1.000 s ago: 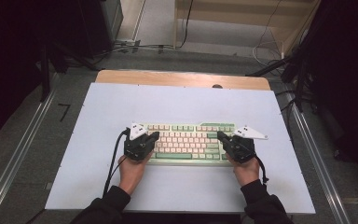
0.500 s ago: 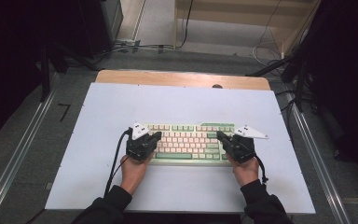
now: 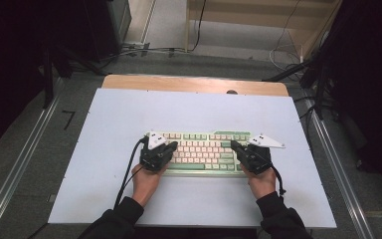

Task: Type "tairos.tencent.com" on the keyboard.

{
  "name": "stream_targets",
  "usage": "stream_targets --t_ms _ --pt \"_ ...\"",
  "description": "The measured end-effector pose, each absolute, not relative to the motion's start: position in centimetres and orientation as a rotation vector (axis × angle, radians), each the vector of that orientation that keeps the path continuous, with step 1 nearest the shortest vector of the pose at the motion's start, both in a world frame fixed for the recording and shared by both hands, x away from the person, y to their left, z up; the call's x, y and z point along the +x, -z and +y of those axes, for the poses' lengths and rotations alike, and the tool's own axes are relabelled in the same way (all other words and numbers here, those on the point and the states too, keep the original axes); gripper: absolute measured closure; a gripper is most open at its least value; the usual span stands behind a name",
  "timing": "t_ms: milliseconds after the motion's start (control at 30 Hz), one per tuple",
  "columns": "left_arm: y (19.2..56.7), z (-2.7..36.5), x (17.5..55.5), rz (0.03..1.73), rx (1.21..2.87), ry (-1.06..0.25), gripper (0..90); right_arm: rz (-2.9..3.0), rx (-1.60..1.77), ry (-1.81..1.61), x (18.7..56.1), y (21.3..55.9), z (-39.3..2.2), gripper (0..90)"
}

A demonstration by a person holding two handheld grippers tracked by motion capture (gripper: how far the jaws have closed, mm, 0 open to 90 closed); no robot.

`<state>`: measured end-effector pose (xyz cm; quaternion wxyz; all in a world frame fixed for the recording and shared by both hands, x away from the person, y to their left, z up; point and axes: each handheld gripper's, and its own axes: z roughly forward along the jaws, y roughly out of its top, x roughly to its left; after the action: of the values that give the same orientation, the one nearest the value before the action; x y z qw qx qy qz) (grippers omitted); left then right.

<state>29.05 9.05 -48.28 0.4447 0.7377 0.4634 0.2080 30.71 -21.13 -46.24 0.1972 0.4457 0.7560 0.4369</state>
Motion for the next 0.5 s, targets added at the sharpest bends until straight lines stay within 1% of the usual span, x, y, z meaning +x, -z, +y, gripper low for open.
stream_targets --t_ms 267,500 --pt "48.8 8.5 30.0 1.181 1.848 -0.438 90.0 2.118 1.244 -1.221 30.7 46.3 -21.1 87.3" --pt "48.9 8.5 30.5 1.193 1.835 -0.425 90.0 2.121 1.247 -1.217 30.7 46.3 -21.1 87.3"
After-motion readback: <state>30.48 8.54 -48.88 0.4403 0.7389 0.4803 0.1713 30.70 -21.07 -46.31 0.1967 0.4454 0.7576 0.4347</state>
